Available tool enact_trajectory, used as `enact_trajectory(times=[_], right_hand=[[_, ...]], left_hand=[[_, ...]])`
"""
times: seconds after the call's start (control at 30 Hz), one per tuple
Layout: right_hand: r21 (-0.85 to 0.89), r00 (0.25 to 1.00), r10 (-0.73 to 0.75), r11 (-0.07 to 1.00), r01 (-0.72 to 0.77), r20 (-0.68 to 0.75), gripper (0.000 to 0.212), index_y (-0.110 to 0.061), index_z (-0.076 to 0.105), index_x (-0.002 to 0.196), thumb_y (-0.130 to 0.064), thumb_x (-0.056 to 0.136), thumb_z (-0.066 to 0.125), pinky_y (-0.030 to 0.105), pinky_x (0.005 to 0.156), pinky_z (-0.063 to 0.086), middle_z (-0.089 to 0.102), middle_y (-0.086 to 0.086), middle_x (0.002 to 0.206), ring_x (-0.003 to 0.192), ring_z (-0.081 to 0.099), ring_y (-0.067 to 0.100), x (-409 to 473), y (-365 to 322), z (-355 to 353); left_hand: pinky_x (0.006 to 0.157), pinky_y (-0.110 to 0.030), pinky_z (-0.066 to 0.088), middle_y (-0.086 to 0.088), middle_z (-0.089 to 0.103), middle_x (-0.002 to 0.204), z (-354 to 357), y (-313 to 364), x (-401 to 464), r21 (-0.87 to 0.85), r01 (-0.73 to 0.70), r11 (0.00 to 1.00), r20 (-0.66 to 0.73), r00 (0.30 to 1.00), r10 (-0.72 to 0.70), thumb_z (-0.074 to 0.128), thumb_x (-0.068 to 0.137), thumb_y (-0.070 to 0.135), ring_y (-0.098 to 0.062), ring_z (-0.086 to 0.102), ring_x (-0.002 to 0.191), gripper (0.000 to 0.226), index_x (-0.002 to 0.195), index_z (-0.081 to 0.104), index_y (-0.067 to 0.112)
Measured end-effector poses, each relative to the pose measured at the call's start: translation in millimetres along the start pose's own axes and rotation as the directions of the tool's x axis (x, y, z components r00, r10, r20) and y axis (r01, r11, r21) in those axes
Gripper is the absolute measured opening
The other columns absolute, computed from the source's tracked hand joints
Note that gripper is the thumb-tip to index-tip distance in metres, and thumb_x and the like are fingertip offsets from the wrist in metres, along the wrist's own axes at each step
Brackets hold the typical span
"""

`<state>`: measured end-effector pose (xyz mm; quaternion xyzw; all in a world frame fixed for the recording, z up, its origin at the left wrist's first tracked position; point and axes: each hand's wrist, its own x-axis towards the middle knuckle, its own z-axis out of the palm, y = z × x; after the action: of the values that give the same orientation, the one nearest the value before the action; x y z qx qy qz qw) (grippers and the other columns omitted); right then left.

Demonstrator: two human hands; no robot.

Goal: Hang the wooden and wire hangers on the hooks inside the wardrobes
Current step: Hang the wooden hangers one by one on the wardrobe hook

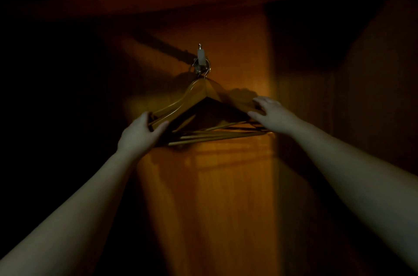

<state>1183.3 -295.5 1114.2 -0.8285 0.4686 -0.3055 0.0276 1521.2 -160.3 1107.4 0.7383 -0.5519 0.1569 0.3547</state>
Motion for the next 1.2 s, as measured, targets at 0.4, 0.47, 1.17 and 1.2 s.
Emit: enact_trajectory(times=[0.4, 0.47, 1.17, 1.2], right_hand=[[-0.016, 0.987, 0.069, 0.998, -0.068, 0.144, 0.074, -0.023, 0.021, 0.154, -0.065, 0.094, 0.031, 0.047, 0.117, 0.022, 0.016, 0.002, 0.162, 0.146, 0.024, 0.026, 3, 10, -7], [-0.036, 0.986, 0.081, 0.996, -0.077, 0.144, 0.072, -0.025, 0.023, 0.154, -0.065, 0.095, 0.027, 0.050, 0.117, 0.021, 0.019, 0.002, 0.162, 0.145, 0.026, 0.027, 4, 11, -9], [-0.010, 0.991, 0.099, 0.995, -0.099, 0.089, 0.068, -0.029, 0.030, 0.151, -0.066, 0.094, 0.033, 0.052, 0.115, 0.023, 0.030, 0.004, 0.158, 0.141, 0.032, 0.030, 3, 16, -15], [-0.004, 0.991, 0.105, 0.994, -0.105, 0.088, 0.070, -0.028, 0.031, 0.151, -0.067, 0.093, 0.034, 0.052, 0.114, 0.024, 0.030, 0.005, 0.157, 0.141, 0.033, 0.030, 2, 16, -16]], left_hand=[[0.078, -0.031, 0.052, -0.005, 0.056, 0.136, 2, -5, 15, 0.036, 0.006, 0.999, 0.192, 0.981, -0.013, 0.061, 0.079, 0.067, -0.022, 0.059, 0.112, 0.081, 0.143, 0.043, 0.021], [0.070, -0.027, 0.048, -0.008, 0.056, 0.136, 5, -4, 14, 0.023, -0.005, 1.000, 0.199, 0.980, 0.001, 0.056, 0.083, 0.066, -0.022, 0.060, 0.110, 0.078, 0.145, 0.042, 0.020], [0.069, -0.033, 0.051, -0.002, 0.064, 0.118, 8, -4, 5, -0.128, 0.074, 0.989, 0.046, 0.997, -0.068, 0.045, 0.093, 0.061, -0.017, 0.061, 0.094, 0.052, 0.128, 0.055, 0.023], [0.068, -0.032, 0.049, -0.003, 0.063, 0.119, 8, -5, 4, -0.127, 0.087, 0.988, 0.031, 0.996, -0.084, 0.046, 0.092, 0.063, -0.017, 0.061, 0.095, 0.056, 0.128, 0.055, 0.021]])
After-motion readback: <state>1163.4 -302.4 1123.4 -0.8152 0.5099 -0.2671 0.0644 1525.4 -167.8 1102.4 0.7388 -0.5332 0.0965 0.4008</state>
